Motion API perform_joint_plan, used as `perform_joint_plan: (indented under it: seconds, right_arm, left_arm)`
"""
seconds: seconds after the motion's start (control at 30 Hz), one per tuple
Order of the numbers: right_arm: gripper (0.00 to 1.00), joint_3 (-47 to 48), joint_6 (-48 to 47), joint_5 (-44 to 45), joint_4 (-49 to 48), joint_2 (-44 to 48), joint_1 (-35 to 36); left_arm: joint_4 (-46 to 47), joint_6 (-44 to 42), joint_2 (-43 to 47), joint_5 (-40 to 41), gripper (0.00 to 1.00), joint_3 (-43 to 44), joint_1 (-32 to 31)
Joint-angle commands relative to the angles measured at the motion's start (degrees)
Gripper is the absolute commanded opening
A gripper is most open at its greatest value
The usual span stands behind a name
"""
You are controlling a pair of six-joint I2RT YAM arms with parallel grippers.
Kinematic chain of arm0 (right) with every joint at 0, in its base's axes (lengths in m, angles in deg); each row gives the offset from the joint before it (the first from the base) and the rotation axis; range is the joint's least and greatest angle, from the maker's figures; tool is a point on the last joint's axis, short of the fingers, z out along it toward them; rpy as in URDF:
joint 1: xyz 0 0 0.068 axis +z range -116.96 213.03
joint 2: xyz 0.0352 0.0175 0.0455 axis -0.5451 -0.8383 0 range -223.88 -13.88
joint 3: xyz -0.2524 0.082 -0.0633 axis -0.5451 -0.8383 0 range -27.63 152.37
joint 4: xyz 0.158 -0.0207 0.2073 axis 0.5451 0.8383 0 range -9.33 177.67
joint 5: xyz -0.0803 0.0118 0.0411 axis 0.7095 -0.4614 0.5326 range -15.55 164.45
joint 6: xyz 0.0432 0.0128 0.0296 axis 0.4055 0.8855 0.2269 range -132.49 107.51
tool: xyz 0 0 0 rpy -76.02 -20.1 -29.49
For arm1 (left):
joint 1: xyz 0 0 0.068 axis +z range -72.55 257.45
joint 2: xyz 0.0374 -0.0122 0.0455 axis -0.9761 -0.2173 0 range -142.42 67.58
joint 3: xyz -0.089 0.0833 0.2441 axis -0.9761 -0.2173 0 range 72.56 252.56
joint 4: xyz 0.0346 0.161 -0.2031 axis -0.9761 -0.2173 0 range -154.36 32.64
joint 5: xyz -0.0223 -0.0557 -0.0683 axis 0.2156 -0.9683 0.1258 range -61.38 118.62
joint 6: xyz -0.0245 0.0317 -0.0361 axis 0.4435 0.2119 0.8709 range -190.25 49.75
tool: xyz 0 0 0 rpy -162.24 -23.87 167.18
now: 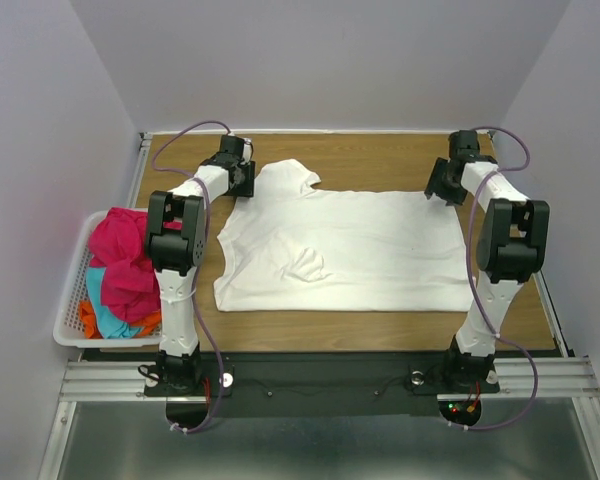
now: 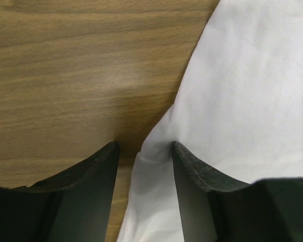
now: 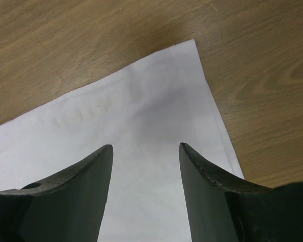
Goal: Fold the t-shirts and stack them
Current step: Fold the tshirt
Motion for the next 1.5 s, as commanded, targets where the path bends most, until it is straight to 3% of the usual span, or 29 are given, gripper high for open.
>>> perform_joint_plan:
  seconds: [0.0, 0.23, 0.3, 0.53, 0.63, 0.87, 1.2, 1.4, 1.47]
  right_arm:
    - [0.61, 3.6, -1.7, 1.8, -2.3, -0.8, -0.5]
    - [0.57, 5.8, -5.9, 4.6, -4.1, -3.2, -3.2]
    - [0.53, 5.9, -6.9, 2.7, -5.3, -3.6, -4.4]
    - [0.52, 9.3, -14.6, -6.6, -7.3, -7.9, -5.6]
    - [0.52, 11.0, -15.8, -9.9, -8.8, -9.1, -5.5]
    - [0.5, 14.4, -18.6, -13.5, -9.2, -13.2, -5.5]
    - [0.49, 12.6, -19.8, -10.0, -9.1, -16.3, -5.6]
    - [0.4, 10.0, -19.7, -10.3, -9.2, -16.6, -5.6]
    - [0.31, 9.7, -19.7, -10.5, -9.2, -16.5, -5.5]
  left_arm:
    - [-0.3, -0.9, 0.0, -0.8, 0.53, 0.4, 0.0]
    - [-1.6, -2.4, -1.6, -3.3, 0.36, 0.2, 0.1]
    - [-1.9, -2.5, -1.9, -3.8, 0.29, 0.6, 0.1]
    - [-2.2, -3.1, -2.4, -4.2, 0.25, 0.8, 0.1]
    - [-2.3, -3.4, -2.6, -4.1, 0.17, 1.0, 0.0]
    - [-2.3, -3.8, -2.6, -4.0, 0.15, 1.0, 0.1]
    - [-2.4, -3.8, -2.7, -3.8, 0.14, 1.1, 0.1]
    - [-2.6, -3.5, -2.8, -4.2, 0.05, 1.2, 0.0]
    - [-2.6, -3.5, -2.8, -4.2, 0.04, 1.3, 0.1]
